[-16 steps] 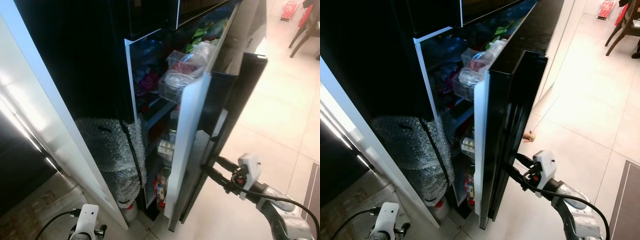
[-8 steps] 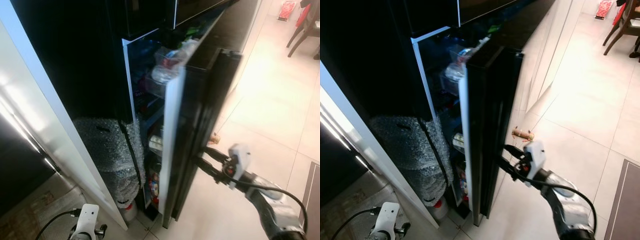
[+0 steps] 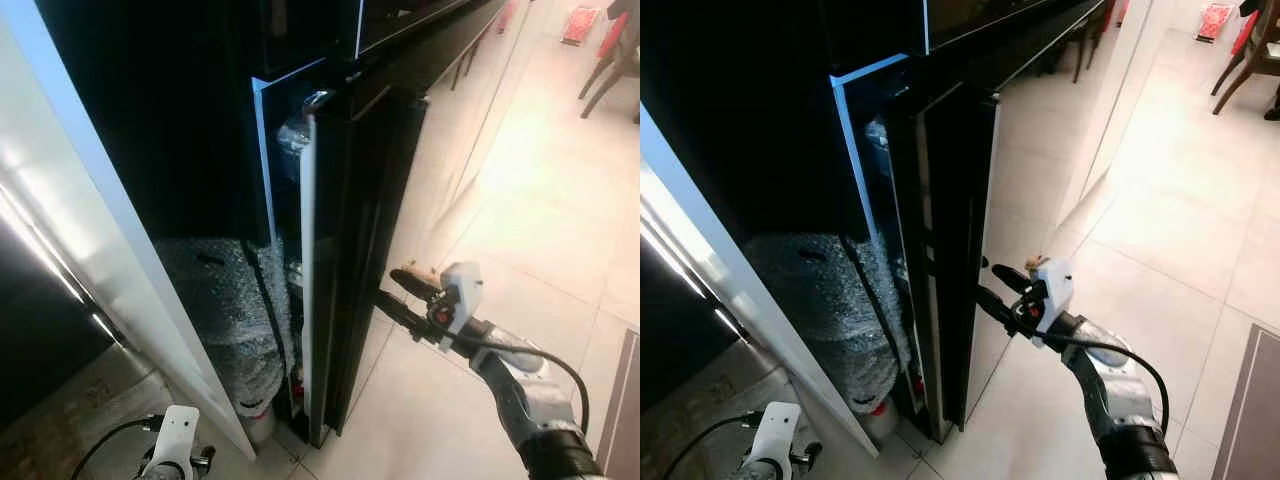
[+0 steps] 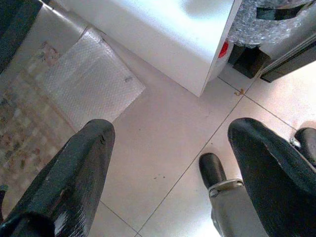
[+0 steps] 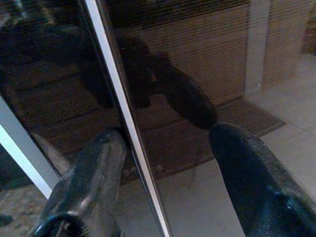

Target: Restocking fridge

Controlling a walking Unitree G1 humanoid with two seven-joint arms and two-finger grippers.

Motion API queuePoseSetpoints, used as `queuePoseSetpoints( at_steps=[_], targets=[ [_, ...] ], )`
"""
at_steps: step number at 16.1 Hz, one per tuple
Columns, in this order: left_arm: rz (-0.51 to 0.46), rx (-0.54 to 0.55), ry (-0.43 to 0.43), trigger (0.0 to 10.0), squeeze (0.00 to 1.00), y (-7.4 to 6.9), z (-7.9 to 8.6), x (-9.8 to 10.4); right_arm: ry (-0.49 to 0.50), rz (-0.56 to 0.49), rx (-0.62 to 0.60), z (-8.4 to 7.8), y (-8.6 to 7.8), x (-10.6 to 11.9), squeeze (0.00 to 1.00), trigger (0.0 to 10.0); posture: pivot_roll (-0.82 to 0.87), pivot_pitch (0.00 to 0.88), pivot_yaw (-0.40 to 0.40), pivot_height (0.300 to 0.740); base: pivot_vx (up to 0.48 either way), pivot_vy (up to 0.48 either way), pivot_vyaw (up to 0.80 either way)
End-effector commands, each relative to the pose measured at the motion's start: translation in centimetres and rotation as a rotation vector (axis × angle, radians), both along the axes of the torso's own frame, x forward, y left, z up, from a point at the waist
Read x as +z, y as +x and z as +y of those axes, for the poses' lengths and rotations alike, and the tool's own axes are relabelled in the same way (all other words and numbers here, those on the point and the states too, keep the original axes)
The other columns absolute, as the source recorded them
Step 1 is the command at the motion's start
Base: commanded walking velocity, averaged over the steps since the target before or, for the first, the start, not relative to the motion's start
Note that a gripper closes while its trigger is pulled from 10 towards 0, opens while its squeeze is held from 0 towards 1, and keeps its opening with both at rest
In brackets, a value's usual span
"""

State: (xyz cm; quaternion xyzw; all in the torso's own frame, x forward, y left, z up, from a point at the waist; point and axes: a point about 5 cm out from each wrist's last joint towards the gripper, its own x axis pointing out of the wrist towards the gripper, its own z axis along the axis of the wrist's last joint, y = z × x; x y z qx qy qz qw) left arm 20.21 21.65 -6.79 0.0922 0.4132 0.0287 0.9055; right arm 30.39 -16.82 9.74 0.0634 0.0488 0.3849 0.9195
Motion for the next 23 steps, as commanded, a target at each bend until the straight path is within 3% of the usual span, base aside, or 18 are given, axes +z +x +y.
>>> queuePoseSetpoints(
  at_steps=[1, 12, 16, 23],
  targets=[
    [0.004, 0.004, 0.003, 10.0, 0.00, -0.1, 0.0, -0.1, -0.006, -0.018, 0.005, 0.1, 0.4, 0.4, 0.00, 10.0, -0.14, 0.007, 0.003, 0.740, 0.000, 0.000, 0.00],
    [-0.019, 0.008, -0.004, 10.0, 0.00, 0.3, -0.3, 0.1, 0.023, -0.079, 0.130, 2.1, 2.6, 2.5, 0.00, 10.0, -0.13, 0.000, -0.013, 0.740, 0.000, 0.000, 0.00],
    [-0.026, 0.012, 0.001, 10.0, 0.00, 0.4, -0.2, 0.2, 0.084, -0.104, 0.179, 3.6, 3.1, 3.5, 0.00, 10.0, -0.12, 0.003, -0.011, 0.740, 0.000, 0.000, 0.00],
    [-0.047, 0.009, 0.005, 10.0, 0.00, 0.9, 0.0, 0.6, 0.089, -0.103, 0.261, 5.6, 4.0, 4.0, 0.00, 10.0, -0.11, 0.005, -0.010, 0.740, 0.000, 0.000, 0.00]
  ],
)
